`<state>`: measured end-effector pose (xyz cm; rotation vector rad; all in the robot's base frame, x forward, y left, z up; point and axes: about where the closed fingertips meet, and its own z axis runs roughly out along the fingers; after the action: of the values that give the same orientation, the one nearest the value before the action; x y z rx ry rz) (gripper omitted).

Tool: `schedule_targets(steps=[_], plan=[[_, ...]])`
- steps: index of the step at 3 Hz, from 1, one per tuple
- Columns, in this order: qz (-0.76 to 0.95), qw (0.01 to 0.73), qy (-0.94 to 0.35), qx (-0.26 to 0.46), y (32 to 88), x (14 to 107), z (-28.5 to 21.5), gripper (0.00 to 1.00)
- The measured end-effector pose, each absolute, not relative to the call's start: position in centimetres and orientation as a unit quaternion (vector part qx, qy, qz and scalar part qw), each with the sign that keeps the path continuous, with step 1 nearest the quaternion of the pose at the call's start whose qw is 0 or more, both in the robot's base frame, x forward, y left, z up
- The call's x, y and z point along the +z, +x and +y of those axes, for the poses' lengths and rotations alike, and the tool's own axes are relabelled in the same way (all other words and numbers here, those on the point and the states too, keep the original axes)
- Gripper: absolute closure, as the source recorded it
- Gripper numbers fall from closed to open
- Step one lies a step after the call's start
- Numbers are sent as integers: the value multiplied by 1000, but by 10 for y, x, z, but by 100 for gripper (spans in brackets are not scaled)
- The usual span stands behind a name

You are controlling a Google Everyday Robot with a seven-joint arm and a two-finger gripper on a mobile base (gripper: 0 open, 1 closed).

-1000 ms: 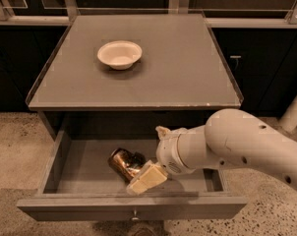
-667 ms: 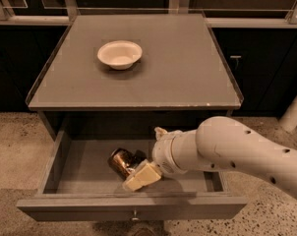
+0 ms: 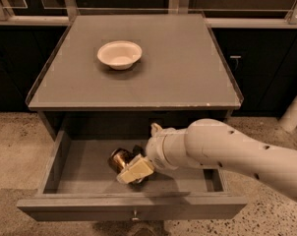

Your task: Pick orange can from top drawer and place on counter

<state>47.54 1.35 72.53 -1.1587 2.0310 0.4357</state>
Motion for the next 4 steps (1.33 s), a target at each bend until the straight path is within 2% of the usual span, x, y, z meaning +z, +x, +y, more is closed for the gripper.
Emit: schedule_targets(steps=[2,4], plan=[[818,361,-424,142,480,698,0,0],[827,368,-399,149,488,672,19,0]])
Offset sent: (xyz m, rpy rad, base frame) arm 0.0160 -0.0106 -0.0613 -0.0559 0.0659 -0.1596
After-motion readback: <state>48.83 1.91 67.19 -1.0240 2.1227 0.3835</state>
